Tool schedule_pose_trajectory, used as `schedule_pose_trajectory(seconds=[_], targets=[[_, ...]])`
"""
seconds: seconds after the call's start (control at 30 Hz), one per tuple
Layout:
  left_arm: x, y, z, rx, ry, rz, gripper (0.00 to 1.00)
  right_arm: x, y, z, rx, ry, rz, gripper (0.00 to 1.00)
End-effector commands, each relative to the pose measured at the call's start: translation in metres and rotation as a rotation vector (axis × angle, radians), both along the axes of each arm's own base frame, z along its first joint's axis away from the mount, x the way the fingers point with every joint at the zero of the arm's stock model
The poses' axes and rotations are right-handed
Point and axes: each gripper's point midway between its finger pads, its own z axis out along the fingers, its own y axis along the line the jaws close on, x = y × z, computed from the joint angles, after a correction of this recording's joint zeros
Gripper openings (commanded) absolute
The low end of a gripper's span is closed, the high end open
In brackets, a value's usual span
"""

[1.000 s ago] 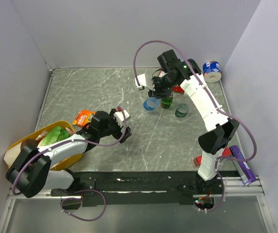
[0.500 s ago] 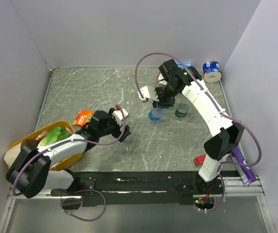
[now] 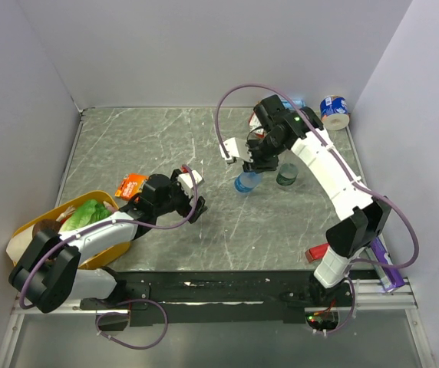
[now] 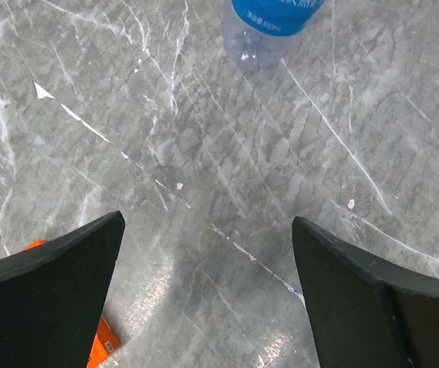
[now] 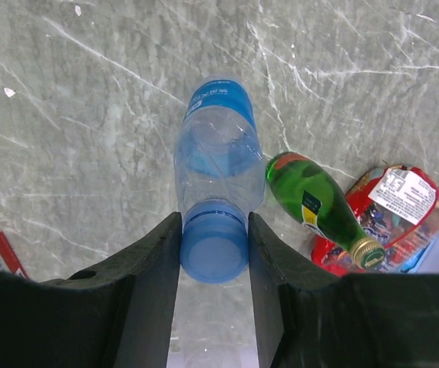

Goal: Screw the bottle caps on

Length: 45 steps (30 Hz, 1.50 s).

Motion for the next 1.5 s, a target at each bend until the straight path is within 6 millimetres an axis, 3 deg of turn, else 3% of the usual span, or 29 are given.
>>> schedule_pose_trajectory(seconds=[0.0,0.17,0.37,0.87,1.0,1.13,1.17,1.23,1.27,1.3,1.37,1.4,1.47], targets=[[0.003,-0.005,0.013,-0.052,-0.018,0.001,0.96,-0.04,-0.013,-0.01,-0.073,0.197,0.007,0.05],[0.003,-0.007,0.013,-0.052,-0.017,-0.003,0.96,-0.031,-0.007,-0.012,-0.067,0.202,-0.007,0.13],[0.005,-0.008,0.014,-0.062,-0.021,-0.006,0.96,-0.027,-0.004,-0.015,-0.067,0.217,-0.012,0.15],[0.02,-0.039,0.028,-0.078,-0.199,-0.184,0.96,-0.001,0.02,-0.012,-0.012,0.221,-0.061,0.35],[0.033,-0.042,0.033,-0.085,-0.27,-0.167,0.96,0.002,0.021,-0.015,-0.018,0.224,-0.055,0.34],[0.064,-0.043,0.059,-0.135,-0.414,-0.066,0.96,0.006,0.025,-0.016,-0.008,0.224,-0.052,0.3],[0.07,-0.046,0.052,-0.126,-0.409,-0.065,0.96,0.007,0.026,-0.016,-0.005,0.223,-0.051,0.3],[0.08,-0.057,0.063,-0.149,-0.432,-0.081,0.96,0.009,0.029,-0.017,-0.003,0.224,-0.052,0.3],[0.083,-0.063,0.056,-0.154,-0.415,-0.096,0.96,0.009,0.03,-0.016,0.0,0.222,-0.052,0.3],[0.088,-0.069,0.065,-0.173,-0.434,-0.109,0.96,0.01,0.031,-0.017,-0.001,0.225,-0.057,0.3],[0.093,-0.08,0.061,-0.202,-0.425,-0.133,0.96,0.009,0.033,-0.017,0.005,0.231,-0.055,0.3],[0.099,-0.086,0.068,-0.223,-0.435,-0.133,0.96,0.009,0.034,-0.016,0.007,0.231,-0.055,0.3],[0.105,-0.095,0.056,-0.23,-0.393,-0.145,0.96,0.007,0.035,-0.018,0.007,0.238,-0.054,0.3]])
